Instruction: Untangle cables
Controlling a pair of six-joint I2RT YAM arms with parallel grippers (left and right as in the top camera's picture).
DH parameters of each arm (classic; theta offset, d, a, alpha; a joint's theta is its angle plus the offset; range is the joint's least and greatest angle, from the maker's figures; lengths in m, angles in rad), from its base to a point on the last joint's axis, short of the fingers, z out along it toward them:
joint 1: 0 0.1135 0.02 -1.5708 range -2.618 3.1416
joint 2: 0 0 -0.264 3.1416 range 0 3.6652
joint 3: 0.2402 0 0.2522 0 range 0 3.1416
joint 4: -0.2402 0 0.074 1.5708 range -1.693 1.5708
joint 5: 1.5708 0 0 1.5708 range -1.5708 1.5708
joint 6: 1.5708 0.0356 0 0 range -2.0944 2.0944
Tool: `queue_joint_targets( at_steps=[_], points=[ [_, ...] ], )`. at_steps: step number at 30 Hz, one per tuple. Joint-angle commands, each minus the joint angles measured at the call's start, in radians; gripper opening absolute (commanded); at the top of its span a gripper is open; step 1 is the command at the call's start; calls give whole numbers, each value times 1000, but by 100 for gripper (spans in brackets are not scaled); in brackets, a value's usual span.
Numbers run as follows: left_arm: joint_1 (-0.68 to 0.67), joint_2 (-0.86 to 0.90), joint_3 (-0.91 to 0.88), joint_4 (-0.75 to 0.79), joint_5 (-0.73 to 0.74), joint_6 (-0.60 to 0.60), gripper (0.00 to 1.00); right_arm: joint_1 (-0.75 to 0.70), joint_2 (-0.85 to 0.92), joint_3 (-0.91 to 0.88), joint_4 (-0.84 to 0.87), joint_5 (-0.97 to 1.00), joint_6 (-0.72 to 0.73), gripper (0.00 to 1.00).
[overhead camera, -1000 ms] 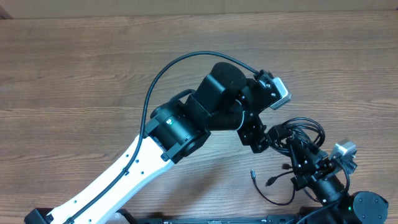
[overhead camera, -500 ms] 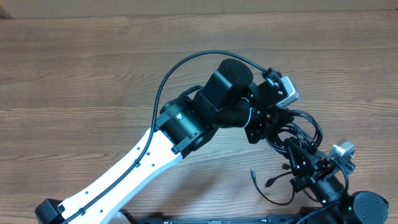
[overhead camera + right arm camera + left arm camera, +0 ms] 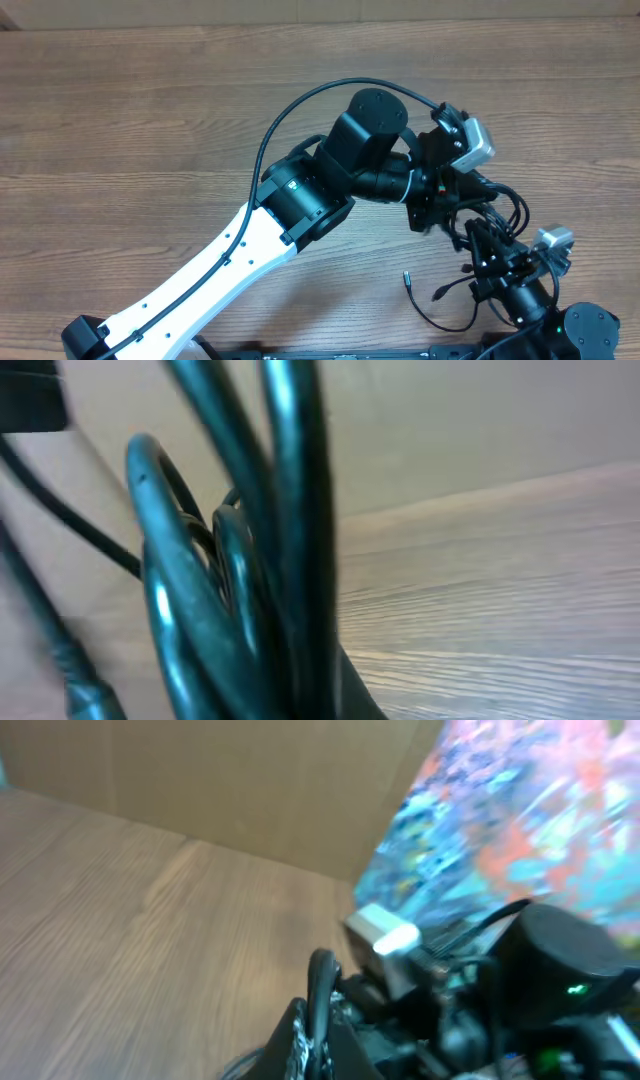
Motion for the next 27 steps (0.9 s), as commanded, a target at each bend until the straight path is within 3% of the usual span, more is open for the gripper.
queue_joint_targets(
  at_steps=[1,7,15,20,22,23,24,26,27],
  points=[
    [16,-6,24,43,85,-146,4,2,-2,18,-12,77,0,4],
    [103,-6,24,48,167,-161,4,2,-2,18,-13,77,0,4],
    [320,-6,25,48,145,-153,4,2,-2,18,-13,1,-5,4],
    [322,-6,24,36,82,-100,7,2,-2,18,47,-113,-7,4],
    [319,-5,24,15,84,-78,20,2,-2,18,48,-112,-7,4],
    [319,-5,24,2,94,-78,32,2,-2,18,48,-112,-7,4],
    [316,-5,24,-21,109,-77,58,2,-2,18,48,-111,-6,4],
    [310,-5,24,-60,131,-71,89,2,-2,18,48,-94,2,4],
    [307,-5,24,-100,159,-33,100,2,-2,18,47,-79,11,4]
  ],
)
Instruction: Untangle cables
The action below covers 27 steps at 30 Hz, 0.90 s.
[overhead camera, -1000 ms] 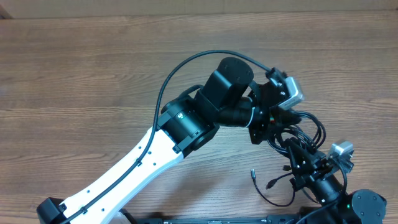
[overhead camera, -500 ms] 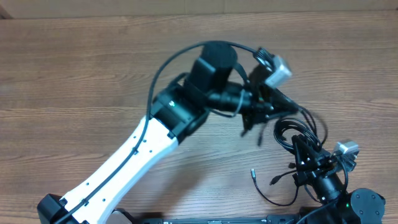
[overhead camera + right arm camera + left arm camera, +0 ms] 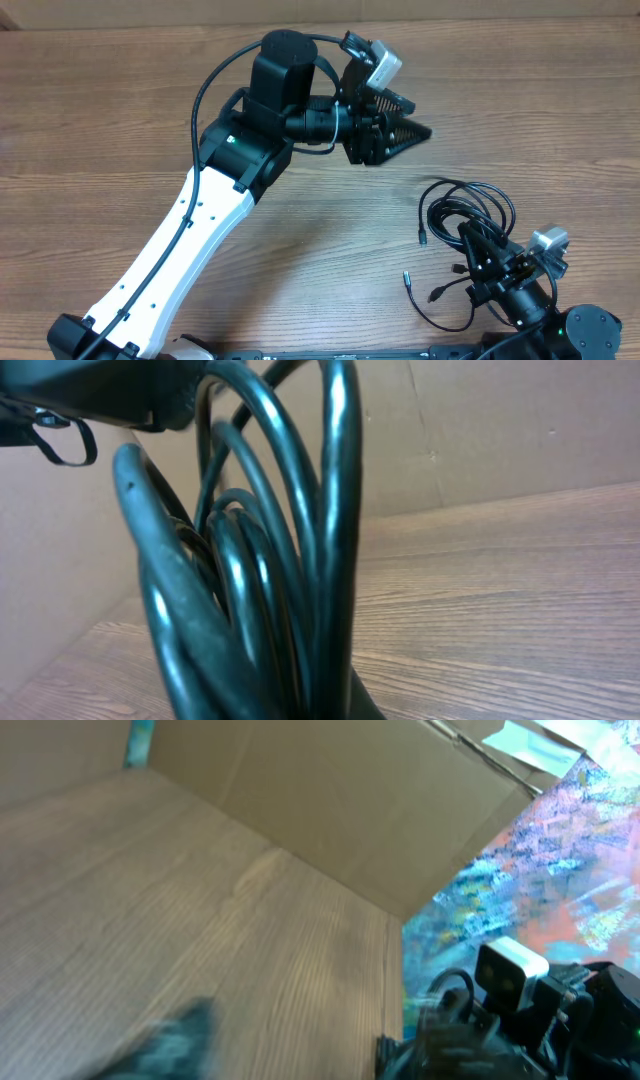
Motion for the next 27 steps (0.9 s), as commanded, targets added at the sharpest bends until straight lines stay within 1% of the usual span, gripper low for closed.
queue_joint_targets(
  at_steps=[1,3,4,5,6,7,9,13,16,19,21,22,24,25,26,27],
  points=[
    [-5,-18,24,-83,66,104,100,-3,-2,18,7,36,36,4],
    [-6,-18,24,-143,145,219,100,-3,-2,18,-3,84,73,4],
    [-6,-18,24,-190,219,323,92,-3,-2,18,-15,124,104,4],
    [-6,-18,24,-209,249,370,87,-3,-2,18,-19,138,117,4],
    [-6,-18,24,-253,297,468,74,-3,-2,18,-22,146,123,4],
    [-6,-18,24,-273,303,502,72,-3,-2,18,-22,145,124,4],
    [-17,-17,24,-301,303,536,73,-3,-2,18,-12,145,161,4],
    [-69,-15,24,-298,302,550,73,-3,-2,18,15,143,224,4],
    [-146,-8,24,-263,262,550,78,-3,-2,18,19,131,224,4],
    [-190,0,24,-235,216,549,78,-3,-2,18,31,101,224,4],
    [-201,6,24,-220,200,549,77,-3,-2,18,43,83,224,4],
    [-201,12,24,-212,201,546,75,-3,-2,18,49,75,224,4],
    [-201,26,24,-190,201,535,68,-3,-2,18,49,72,224,4],
    [-199,37,24,-164,201,504,65,-3,-2,18,49,72,224,4],
    [-199,45,24,-146,199,475,65,-3,-2,18,50,72,224,4],
    [-199,62,24,-111,187,417,67,-3,-2,18,50,72,224,4]
  ],
)
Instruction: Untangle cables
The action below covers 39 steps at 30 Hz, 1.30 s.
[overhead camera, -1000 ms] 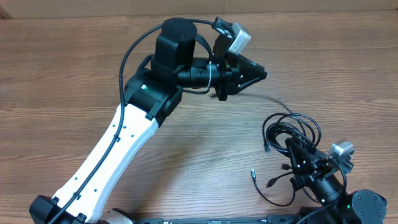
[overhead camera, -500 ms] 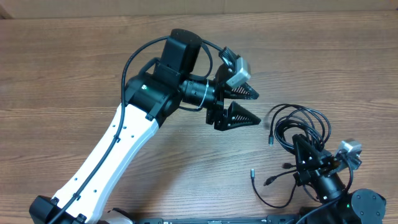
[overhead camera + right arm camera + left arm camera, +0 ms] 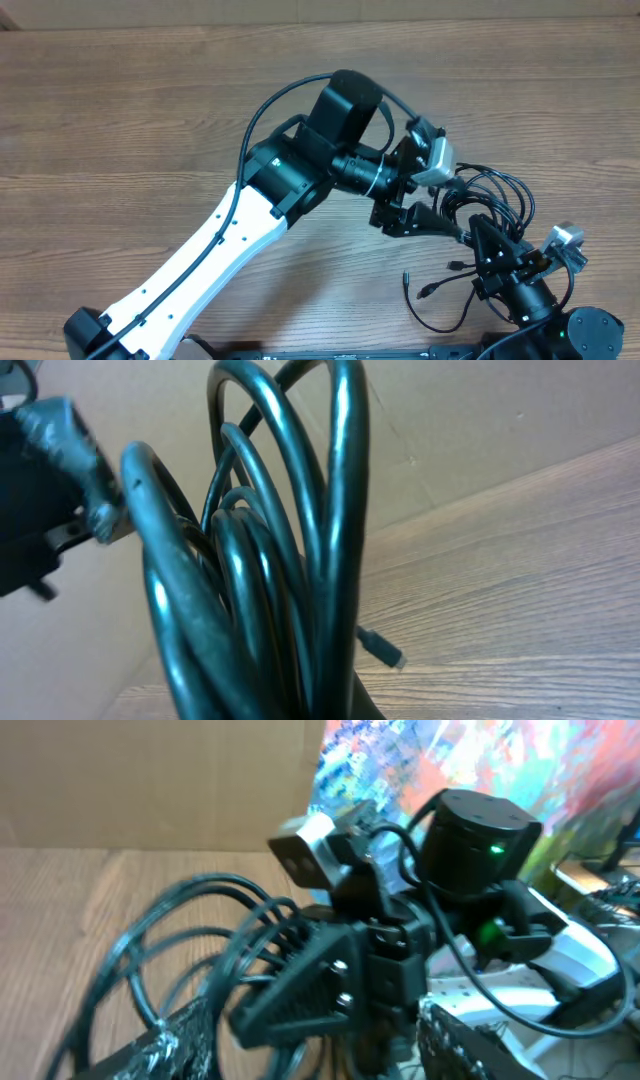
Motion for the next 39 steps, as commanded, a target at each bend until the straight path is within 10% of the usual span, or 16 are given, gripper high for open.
queue_joint_targets(
  at_steps=[1,21,28,32,39],
  points=[
    [0,55,18,56,-35,-124,71,-3,-2,18,14,-11,5,4],
    [2,123,18,203,-3,-286,69,-3,-2,18,14,-12,1,4],
    [2,123,18,220,-4,-291,47,-3,-2,18,44,-53,1,4],
    [2,123,18,223,-4,-291,4,-3,-2,18,43,-52,1,4],
    [2,123,18,255,-3,-337,4,-3,-2,18,34,-52,-7,4]
  ],
)
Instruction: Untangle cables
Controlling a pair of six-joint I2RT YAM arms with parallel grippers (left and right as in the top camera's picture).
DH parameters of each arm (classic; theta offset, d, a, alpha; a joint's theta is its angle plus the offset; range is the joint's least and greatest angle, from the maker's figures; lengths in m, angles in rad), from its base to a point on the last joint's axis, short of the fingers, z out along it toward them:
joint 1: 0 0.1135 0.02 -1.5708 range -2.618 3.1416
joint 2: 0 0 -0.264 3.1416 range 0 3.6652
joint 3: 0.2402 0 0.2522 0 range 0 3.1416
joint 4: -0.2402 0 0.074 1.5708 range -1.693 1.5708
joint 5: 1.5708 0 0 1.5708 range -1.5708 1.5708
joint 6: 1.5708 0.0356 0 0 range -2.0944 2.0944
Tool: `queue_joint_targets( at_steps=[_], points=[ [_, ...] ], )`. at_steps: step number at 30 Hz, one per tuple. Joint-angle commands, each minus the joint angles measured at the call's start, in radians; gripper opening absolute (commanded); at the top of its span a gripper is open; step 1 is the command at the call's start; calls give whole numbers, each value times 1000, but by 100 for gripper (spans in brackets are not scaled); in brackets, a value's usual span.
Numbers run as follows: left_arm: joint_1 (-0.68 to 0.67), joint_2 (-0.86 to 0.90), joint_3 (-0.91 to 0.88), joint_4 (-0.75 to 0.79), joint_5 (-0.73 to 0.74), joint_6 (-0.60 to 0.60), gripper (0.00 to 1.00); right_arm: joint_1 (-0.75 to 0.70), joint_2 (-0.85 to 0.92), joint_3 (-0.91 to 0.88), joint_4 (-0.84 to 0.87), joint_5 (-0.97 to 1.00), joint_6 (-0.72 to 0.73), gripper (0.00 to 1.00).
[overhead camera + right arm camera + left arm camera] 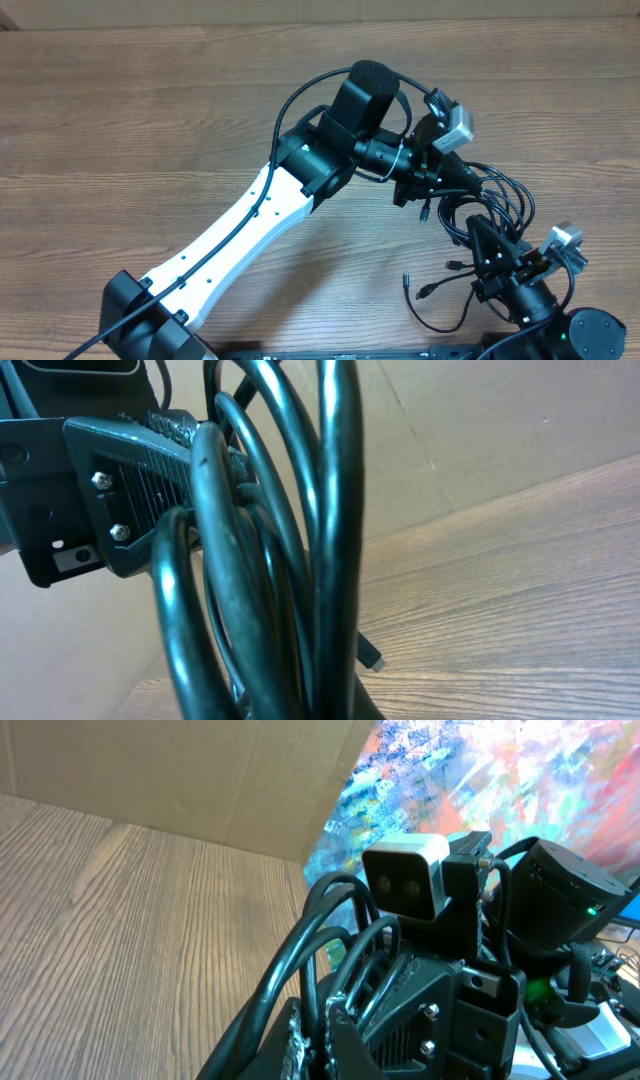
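A tangled bundle of black cables (pixel 497 203) stands looped above the table at the right. My right gripper (pixel 479 238) is shut on the bundle's lower part, and in the right wrist view the loops (pixel 300 560) hide its fingers. My left gripper (pixel 450 180) has reached in from the left and is shut on one strand (pixel 318 945), pinched between its fingers (pixel 300 1038). Loose ends with plugs (pixel 409 281) trail on the table in front of the bundle. One plug (pixel 372 657) hangs behind the loops.
The wooden table (pixel 150 120) stretches left and back. My white left arm (pixel 230 235) crosses it diagonally from the front left. A cardboard wall (pixel 180 780) and a colourful painted panel (pixel 520 770) stand behind the table.
My left gripper was open beside the bundle's lower left. Now it sits a little farther back and is shut on one strand. The right gripper still holds the bundle in the same place.
First my left gripper was at the bundle held by my right gripper. Then it was far back over the table, open and empty, with the bundle left in the right gripper. It was back beside the bundle, open, and now grips a strand.
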Motion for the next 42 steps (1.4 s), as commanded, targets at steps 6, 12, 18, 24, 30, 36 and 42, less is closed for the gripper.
queue_joint_targets(
  at_steps=[6,12,18,24,30,36,42],
  points=[
    [2,-2,17,43,9,-108,4,-2,-2,18,-28,24,-37,4],
    [7,-2,17,123,9,-288,4,-2,-2,18,-77,93,-60,4],
    [29,-2,17,220,67,-384,4,-2,-2,18,-99,95,-105,4],
    [53,-2,17,299,137,-466,4,-2,-2,18,-101,101,-105,4],
    [62,-2,17,327,150,-542,18,-2,-2,18,-101,101,-105,4],
    [62,-2,17,333,150,-552,12,-2,-2,18,-98,101,-105,4],
    [62,-2,17,333,227,-501,12,-2,-2,18,-98,101,-105,4]
  ],
)
